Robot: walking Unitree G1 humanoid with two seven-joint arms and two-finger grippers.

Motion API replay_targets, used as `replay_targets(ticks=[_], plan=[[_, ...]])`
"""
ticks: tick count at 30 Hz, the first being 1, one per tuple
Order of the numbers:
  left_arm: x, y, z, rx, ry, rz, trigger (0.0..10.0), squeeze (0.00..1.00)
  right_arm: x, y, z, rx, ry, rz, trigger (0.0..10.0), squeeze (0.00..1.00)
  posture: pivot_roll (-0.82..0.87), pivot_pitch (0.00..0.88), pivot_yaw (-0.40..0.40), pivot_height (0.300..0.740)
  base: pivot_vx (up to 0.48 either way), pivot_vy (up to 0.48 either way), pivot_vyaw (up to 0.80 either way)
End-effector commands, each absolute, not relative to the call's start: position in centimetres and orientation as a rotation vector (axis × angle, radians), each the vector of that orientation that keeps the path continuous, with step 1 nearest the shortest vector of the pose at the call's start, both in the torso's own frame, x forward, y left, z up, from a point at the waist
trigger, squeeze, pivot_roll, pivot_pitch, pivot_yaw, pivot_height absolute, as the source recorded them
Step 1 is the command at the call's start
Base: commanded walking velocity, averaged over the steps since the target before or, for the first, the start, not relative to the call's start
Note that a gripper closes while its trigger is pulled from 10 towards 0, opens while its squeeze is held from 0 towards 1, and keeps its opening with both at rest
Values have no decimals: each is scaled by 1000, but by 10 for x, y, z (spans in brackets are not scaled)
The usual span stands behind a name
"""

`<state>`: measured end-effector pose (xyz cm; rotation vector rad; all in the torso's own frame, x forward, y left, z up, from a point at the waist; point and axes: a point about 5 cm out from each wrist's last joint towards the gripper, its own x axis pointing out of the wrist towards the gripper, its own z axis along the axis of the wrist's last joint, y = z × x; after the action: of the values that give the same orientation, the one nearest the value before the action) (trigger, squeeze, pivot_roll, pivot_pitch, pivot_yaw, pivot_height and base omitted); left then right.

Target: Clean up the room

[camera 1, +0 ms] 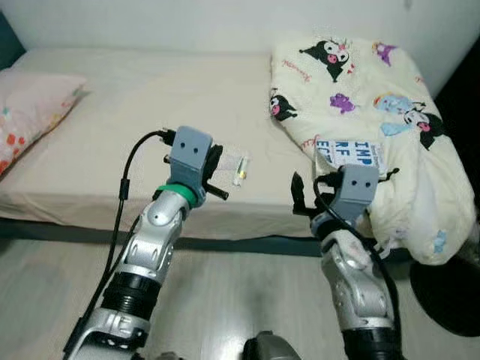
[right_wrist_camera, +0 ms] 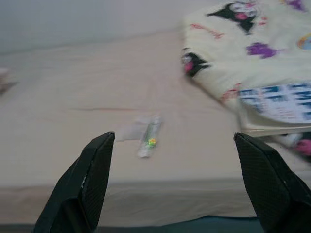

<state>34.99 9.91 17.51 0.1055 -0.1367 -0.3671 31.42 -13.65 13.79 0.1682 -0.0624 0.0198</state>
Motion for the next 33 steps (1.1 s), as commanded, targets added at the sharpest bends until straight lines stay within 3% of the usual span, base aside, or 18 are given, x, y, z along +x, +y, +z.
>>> replay_targets(ticks=[1, 13, 24, 28, 29, 33], plan=[[348, 99, 172, 98, -133, -375, 10000, 0, 313, -137, 136, 170, -55, 22, 10000, 0, -56, 63, 57, 698, 0, 0, 0], [339, 89, 163, 80, -114, -447, 10000, 0, 313, -135, 137, 163, -65, 40, 10000, 0, -56, 56, 56, 698, 0, 0, 0], [336, 99, 137, 66, -13, -409, 10000, 0, 315, -137, 134, 123, -51, 61, 10000, 0, -50, 58, 30, 698, 0, 0, 0], [336, 112, 132, 90, -12, -327, 10000, 0, 325, -132, 142, 100, -31, 167, 10000, 0, -43, 68, -5, 698, 0, 0, 0], [337, 122, 129, 87, -9, -257, 10000, 0, 337, -128, 162, 37, -31, 293, 10000, 0, -59, 78, -21, 698, 0, 0, 0], [339, 121, 124, 59, 11, -244, 10000, 0, 352, -128, 195, -78, -64, 420, 10000, 0, -105, 99, -60, 698, 0, 0, 0]])
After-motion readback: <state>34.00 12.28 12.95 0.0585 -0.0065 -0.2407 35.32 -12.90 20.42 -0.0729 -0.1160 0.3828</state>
